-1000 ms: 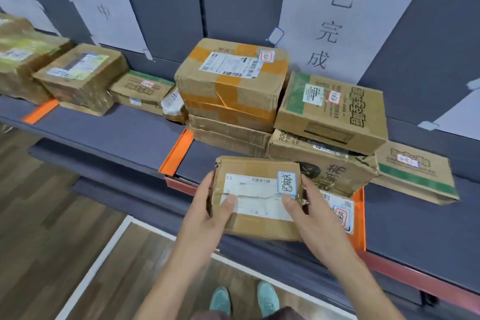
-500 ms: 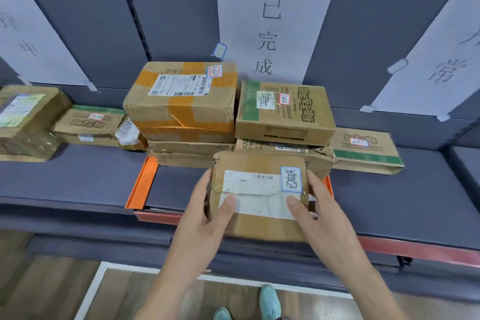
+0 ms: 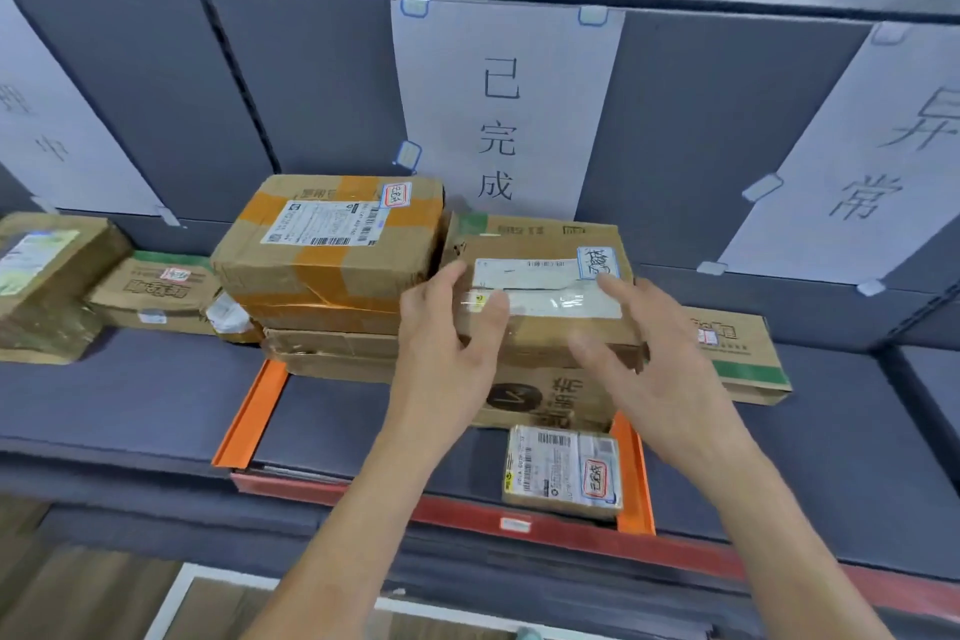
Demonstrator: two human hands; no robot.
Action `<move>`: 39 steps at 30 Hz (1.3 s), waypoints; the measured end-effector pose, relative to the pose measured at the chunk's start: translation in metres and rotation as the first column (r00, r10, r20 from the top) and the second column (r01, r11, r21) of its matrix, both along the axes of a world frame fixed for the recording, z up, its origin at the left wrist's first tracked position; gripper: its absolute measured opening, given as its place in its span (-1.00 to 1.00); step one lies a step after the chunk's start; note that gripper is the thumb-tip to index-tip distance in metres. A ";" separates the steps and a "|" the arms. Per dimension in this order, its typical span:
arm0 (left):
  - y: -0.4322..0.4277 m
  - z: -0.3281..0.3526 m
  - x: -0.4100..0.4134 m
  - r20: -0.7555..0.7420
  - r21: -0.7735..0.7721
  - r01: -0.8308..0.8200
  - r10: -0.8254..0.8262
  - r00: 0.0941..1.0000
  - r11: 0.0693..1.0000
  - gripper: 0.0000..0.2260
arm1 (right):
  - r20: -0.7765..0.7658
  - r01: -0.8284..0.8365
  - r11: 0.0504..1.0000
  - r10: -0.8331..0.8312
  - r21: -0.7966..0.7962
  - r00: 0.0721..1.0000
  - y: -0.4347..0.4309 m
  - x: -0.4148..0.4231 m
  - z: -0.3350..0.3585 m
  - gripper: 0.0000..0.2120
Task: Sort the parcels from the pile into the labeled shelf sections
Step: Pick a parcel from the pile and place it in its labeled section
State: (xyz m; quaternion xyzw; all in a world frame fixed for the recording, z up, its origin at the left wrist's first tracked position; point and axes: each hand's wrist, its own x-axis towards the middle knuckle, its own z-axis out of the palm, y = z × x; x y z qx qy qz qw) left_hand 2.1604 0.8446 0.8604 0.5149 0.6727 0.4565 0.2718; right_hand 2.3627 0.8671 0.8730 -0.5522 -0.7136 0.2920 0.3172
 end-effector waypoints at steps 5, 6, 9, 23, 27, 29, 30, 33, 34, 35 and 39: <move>0.006 -0.005 0.005 -0.163 0.010 0.048 -0.046 0.986 0.999 -0.40 | 0.128 -0.056 0.998 0.055 0.003 0.990 0.016 0.009 -0.009 -0.28; 0.007 -0.003 0.005 -0.197 -0.015 0.079 -0.080 0.977 0.997 -0.37 | 0.132 -0.050 0.999 0.048 0.016 0.990 0.020 0.010 -0.009 -0.29; 0.013 0.003 0.004 -0.349 -0.087 0.118 -0.141 0.926 0.989 -0.29 | 0.140 -0.040 0.998 0.034 0.043 0.990 0.031 0.010 -0.012 -0.29; 0.028 0.005 -0.011 -0.685 0.099 -0.045 0.101 0.721 0.994 -0.53 | 0.333 -0.030 0.996 0.001 0.081 0.943 0.061 -0.013 -0.011 -0.31; 0.031 0.008 -0.023 -0.688 0.151 -0.024 0.122 0.716 0.988 -0.59 | 0.378 -0.032 0.997 0.005 0.066 0.926 0.065 -0.022 -0.007 -0.32; 0.032 0.008 -0.030 -0.697 0.145 -0.010 0.110 0.708 0.989 -0.60 | 0.393 -0.035 0.998 0.011 0.054 0.920 0.067 -0.027 -0.004 -0.32; 0.032 0.008 -0.034 -0.697 0.137 -0.004 0.099 0.711 0.991 -0.60 | 0.401 -0.035 0.998 0.012 0.050 0.916 0.068 -0.030 -0.002 -0.32; 0.032 0.009 -0.045 -0.680 0.103 0.030 0.048 0.732 0.994 -0.60 | 0.410 -0.016 0.999 0.001 0.033 0.912 0.067 -0.038 0.001 -0.32; 0.032 0.010 -0.048 -0.678 0.093 0.043 0.031 0.735 0.995 -0.60 | 0.410 -0.006 1.000 -0.006 0.027 0.912 0.066 -0.040 0.002 -0.32; 0.031 0.010 -0.050 -0.676 0.086 0.055 0.018 0.737 0.995 -0.60 | 0.412 0.004 1.000 -0.014 0.024 0.911 0.064 -0.042 0.003 -0.31; 0.025 0.010 -0.054 -0.660 0.088 0.096 -0.014 0.751 0.992 -0.60 | 0.406 0.055 0.996 -0.080 0.074 0.910 0.046 -0.044 0.001 -0.28</move>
